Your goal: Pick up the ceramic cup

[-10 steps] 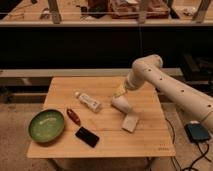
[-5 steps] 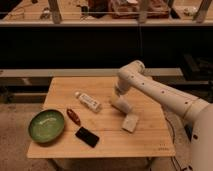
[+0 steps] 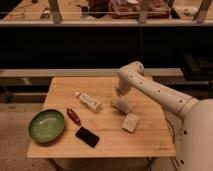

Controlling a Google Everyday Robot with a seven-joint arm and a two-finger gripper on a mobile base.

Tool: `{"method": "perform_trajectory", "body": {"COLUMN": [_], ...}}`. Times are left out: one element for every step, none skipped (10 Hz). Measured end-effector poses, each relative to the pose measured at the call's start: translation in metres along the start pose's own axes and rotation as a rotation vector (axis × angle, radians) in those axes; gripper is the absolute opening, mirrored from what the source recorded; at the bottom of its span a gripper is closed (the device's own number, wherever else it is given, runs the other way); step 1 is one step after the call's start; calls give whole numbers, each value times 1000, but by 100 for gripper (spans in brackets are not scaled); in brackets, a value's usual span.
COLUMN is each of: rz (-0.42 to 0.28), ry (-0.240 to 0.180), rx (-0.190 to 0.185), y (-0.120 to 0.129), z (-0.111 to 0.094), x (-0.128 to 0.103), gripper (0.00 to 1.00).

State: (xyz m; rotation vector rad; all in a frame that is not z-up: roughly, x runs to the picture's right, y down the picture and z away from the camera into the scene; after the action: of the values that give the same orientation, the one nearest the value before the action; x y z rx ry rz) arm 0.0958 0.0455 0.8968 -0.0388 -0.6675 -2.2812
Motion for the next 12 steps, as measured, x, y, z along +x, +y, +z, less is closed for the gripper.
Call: {"method": "perform_trajectory", "body": {"rz": [25, 33, 32, 33, 35, 47, 88, 135, 177, 232, 263, 286], "ry": [8, 18, 28, 29, 27, 32, 44, 56, 64, 72, 72, 71], "rx": [22, 37, 47, 49, 45, 43, 31, 18, 10, 1, -4, -5], "y": [-1, -4, -10, -15, -19, -22, -21, -18, -14, -9, -5, -1], "z": [5, 7, 9, 12, 16, 19, 23, 26, 29, 34, 39, 44], "x": [-5, -7, -9, -9, -9, -6, -7, -6, -7, -6, -4, -3], "gripper": [80, 80, 80, 80, 80, 80, 80, 80, 80, 80, 80, 80]}}
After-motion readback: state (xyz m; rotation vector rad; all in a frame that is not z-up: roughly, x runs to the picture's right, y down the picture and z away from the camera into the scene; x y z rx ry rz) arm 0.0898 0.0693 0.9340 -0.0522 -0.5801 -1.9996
